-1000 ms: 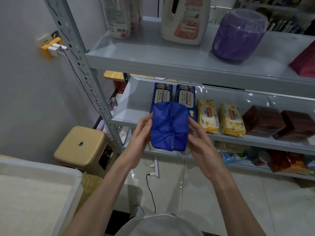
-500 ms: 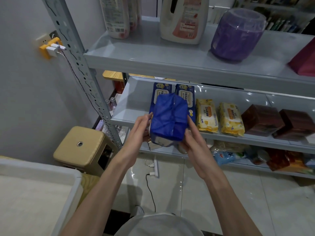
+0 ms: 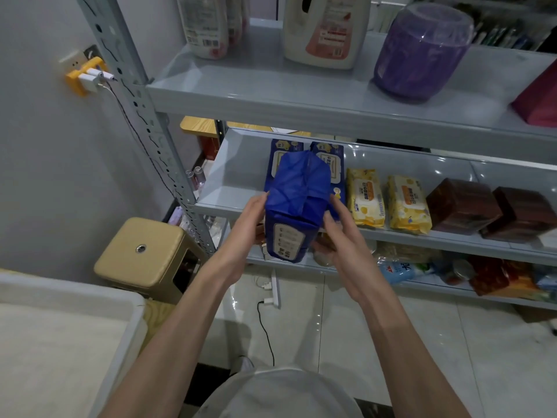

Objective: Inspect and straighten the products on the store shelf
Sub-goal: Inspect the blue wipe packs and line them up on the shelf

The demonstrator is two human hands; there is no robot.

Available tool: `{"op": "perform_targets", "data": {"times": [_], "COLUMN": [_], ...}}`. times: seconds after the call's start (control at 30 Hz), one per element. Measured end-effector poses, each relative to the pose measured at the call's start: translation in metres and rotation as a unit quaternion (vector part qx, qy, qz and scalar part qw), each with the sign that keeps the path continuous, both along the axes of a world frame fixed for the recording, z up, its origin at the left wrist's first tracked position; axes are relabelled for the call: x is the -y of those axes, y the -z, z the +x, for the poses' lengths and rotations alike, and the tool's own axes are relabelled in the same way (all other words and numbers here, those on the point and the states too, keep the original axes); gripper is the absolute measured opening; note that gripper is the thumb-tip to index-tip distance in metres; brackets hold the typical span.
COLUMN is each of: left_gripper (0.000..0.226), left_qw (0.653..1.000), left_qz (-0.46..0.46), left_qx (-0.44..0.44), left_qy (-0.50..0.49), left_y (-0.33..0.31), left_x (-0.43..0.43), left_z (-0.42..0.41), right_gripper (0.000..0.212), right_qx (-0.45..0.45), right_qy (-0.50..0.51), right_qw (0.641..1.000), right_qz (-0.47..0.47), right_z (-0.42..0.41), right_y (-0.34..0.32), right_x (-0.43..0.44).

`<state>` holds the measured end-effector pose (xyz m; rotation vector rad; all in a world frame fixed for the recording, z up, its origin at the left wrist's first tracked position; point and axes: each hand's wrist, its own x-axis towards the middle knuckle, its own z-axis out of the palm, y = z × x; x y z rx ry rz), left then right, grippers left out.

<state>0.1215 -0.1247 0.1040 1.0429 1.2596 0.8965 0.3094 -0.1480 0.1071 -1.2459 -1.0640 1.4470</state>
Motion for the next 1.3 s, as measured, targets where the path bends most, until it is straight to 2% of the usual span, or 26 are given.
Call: {"op": "perform_targets", "data": {"times": [0.07, 0.13, 0.27, 0.3, 0.37, 0.4, 0.53, 0.57, 0.67, 0.7, 0.8, 0.9, 0.97, 1.03, 1.13, 1.3], "left_gripper": [0.050, 0.045, 0.043, 0.042, 0.041, 0.042, 0.040, 0.050, 0.110, 0.118, 0.115, 0.089, 0.082, 0.089, 0.091, 0.091], "left_qw": [1.000, 0.999, 1.000, 1.000, 0.999, 0.999, 0.999, 0.999, 0.997, 0.994, 0.984, 0.984, 0.988, 0.992, 0.996, 0.997], "left_qz": [-0.006, -0.008, 0.008, 0.014, 0.033, 0.036, 0.033, 0.026, -0.070, -0.097, -0.111, -0.079, -0.060, -0.040, -0.021, -0.024], "left_qx": [0.011, 0.018, 0.019, 0.015, 0.008, 0.006, 0.022, 0.021, 0.022, 0.052, 0.140, 0.160, 0.143, 0.120, 0.088, 0.061], "left_qy": [-0.017, -0.026, -0.019, -0.015, 0.011, 0.027, 0.018, 0.006, -0.011, -0.007, -0.010, -0.025, -0.026, -0.010, 0.021, 0.044], "left_y": [0.002, 0.001, -0.003, -0.003, -0.007, -0.008, -0.016, -0.018, -0.012, -0.012, -0.008, -0.008, -0.008, -0.010, -0.007, 0.003], "left_x": [0.001, 0.000, 0.002, 0.001, 0.003, 0.003, 0.005, 0.007, 0.007, 0.008, 0.007, 0.007, 0.007, 0.006, 0.008, 0.013], "left_z": [-0.001, -0.002, -0.004, -0.004, -0.006, -0.007, -0.005, -0.004, -0.006, -0.008, -0.010, -0.010, -0.013, -0.016, -0.017, -0.015], "right_gripper": [0.069, 0.068, 0.034, 0.036, 0.057, 0.061, 0.050, 0.052, 0.059, 0.059, 0.055, 0.055, 0.068, 0.069, 0.065, 0.061], "right_qx": [0.025, 0.018, -0.151, -0.174, -0.174, -0.171, -0.182, -0.198, -0.240, -0.240, -0.229, -0.151, -0.065, -0.024, 0.008, 0.009], "right_qy": [-0.008, -0.012, 0.031, 0.048, 0.063, 0.064, 0.092, 0.099, 0.105, 0.105, 0.087, 0.049, 0.020, 0.009, 0.035, 0.011], "right_qw": [1.000, 0.999, 0.982, 0.976, 0.974, 0.975, 0.972, 0.969, 0.959, 0.959, 0.964, 0.982, 0.993, 0.995, 0.994, 0.996], "right_qz": [-0.006, -0.028, -0.105, -0.120, -0.128, -0.129, -0.116, -0.113, -0.107, -0.109, -0.107, -0.102, -0.098, -0.099, -0.101, -0.085], "right_z": [-0.001, -0.001, 0.001, 0.000, -0.005, -0.007, -0.016, -0.016, -0.018, -0.019, -0.017, -0.007, -0.001, -0.001, -0.002, 0.002], "right_y": [-0.001, -0.001, -0.003, -0.005, -0.006, -0.005, 0.002, 0.004, 0.005, 0.004, 0.001, -0.008, -0.014, -0.016, -0.012, -0.004], "right_x": [-0.001, -0.002, -0.003, -0.004, -0.004, -0.003, 0.002, 0.003, 0.003, 0.002, 0.001, -0.002, -0.004, -0.004, -0.003, 0.000]}}
